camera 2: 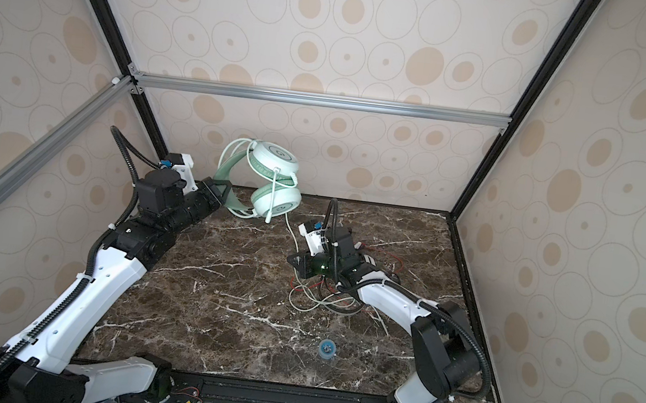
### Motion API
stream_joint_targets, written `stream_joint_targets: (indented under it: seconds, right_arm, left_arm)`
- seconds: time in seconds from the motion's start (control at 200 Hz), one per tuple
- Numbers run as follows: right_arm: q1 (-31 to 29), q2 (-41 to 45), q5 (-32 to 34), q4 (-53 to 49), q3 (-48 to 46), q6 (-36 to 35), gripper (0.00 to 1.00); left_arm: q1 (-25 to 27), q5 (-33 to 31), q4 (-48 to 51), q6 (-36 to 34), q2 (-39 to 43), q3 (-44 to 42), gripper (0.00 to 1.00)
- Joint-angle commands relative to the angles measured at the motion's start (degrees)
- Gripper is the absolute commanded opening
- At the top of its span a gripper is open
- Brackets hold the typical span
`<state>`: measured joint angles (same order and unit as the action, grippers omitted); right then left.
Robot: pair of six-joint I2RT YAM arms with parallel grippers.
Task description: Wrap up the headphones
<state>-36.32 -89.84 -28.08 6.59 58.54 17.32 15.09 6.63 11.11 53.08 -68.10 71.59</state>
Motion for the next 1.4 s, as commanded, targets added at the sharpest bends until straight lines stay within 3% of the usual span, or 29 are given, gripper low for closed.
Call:
stream_joint_targets:
  seconds: [0.0, 0.27, 0.66, 0.99, 1.396]
  right_arm:
    - [-2.2, 2.8, 4.5, -7.3, 1.5, -3.7, 0.00]
    - [-8.5, 4.1, 10.2, -16.8, 5.1, -9.5, 0.00]
    - [-14.6, 5.1, 17.3, -26.8, 11.7, -16.0, 0.00]
    - [-16.1, 3.5, 18.5, -31.6, 16.0, -17.9, 0.00]
    - [-19.5, -0.8, 22.8, -40.0, 26.4, -23.3, 0.00]
  left_arm:
    - [-0.4, -3.7, -7.0, 5.9, -0.1, 0.5, 0.00]
    - [-0.8, -4.8, -7.6, 4.8, -2.1, -0.2, 0.00]
    - [-0.8, -12.2, -4.9, -0.1, -3.9, -1.8, 0.00]
    - [-0.8, -14.9, -7.1, 1.2, -3.0, -8.6, 0.00]
    - [-0.7, -18.9, -4.9, -6.1, -8.2, -7.7, 0.00]
